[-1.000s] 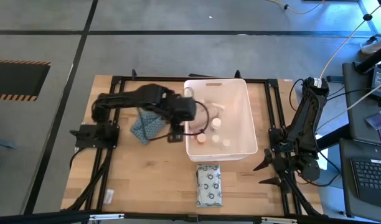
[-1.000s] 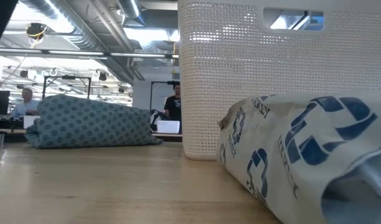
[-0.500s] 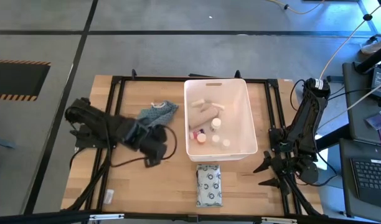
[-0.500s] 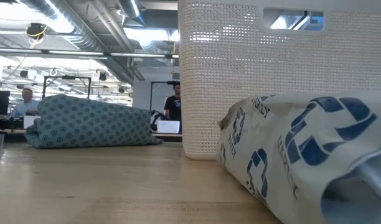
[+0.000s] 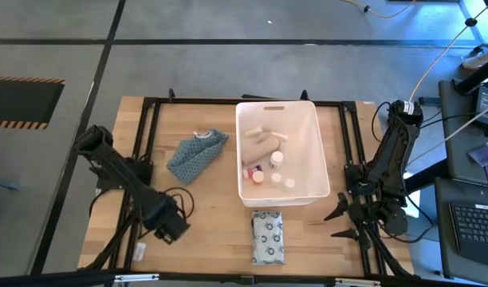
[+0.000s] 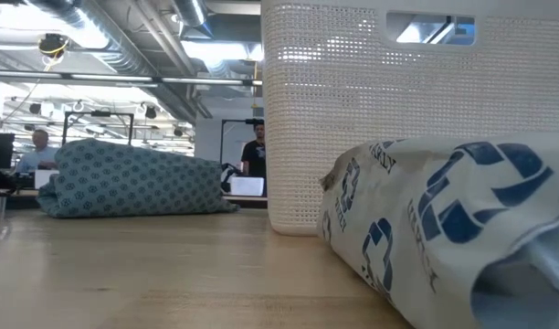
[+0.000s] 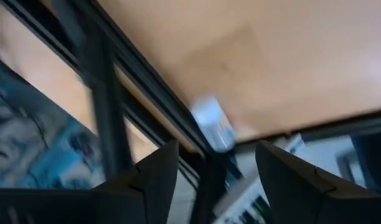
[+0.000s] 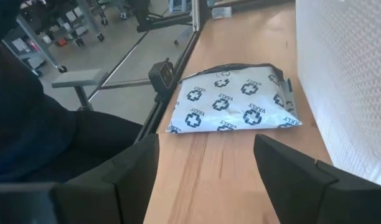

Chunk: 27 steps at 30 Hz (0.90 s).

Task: Pick & place medical supplies in basket/bin
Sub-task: Put the transparent medicine bottle into the white bin

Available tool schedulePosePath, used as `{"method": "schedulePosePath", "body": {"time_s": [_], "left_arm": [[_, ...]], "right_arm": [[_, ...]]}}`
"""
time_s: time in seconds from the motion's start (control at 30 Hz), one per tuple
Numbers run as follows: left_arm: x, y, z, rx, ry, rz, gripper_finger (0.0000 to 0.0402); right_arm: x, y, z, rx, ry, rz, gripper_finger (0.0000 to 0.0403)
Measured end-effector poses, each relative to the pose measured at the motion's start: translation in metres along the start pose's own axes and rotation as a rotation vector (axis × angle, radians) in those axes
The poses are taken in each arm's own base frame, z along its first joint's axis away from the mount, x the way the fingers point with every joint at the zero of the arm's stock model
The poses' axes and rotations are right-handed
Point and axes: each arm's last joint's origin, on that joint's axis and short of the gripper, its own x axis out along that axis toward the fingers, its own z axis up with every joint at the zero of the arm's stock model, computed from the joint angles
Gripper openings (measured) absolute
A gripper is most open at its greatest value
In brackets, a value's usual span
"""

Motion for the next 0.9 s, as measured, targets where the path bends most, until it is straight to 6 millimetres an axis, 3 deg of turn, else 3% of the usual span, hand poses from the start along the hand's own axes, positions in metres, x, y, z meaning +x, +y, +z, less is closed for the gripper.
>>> {"method": "schedulePosePath", "body": {"time_s": [0.2, 0.57, 0.9], "left_arm": [[0.031, -0.01, 0.015, -0.011, 0.26, -0.079, 0.0207], [0.078, 0.008, 0.059, -0.014, 0.548, -0.09, 0.0207], [0.108, 0.021, 0.07, -0.006, 0.56, -0.116, 0.0207]], "right_arm": [[0.0, 0.0, 0.0, -0.021, 0.0, 0.0, 0.0264], [0.0, 0.0, 0.0, -0.022, 0.0, 0.0, 0.0264], [0.0, 0.0, 0.0, -0.019, 0.0, 0.0, 0.0264]]}}
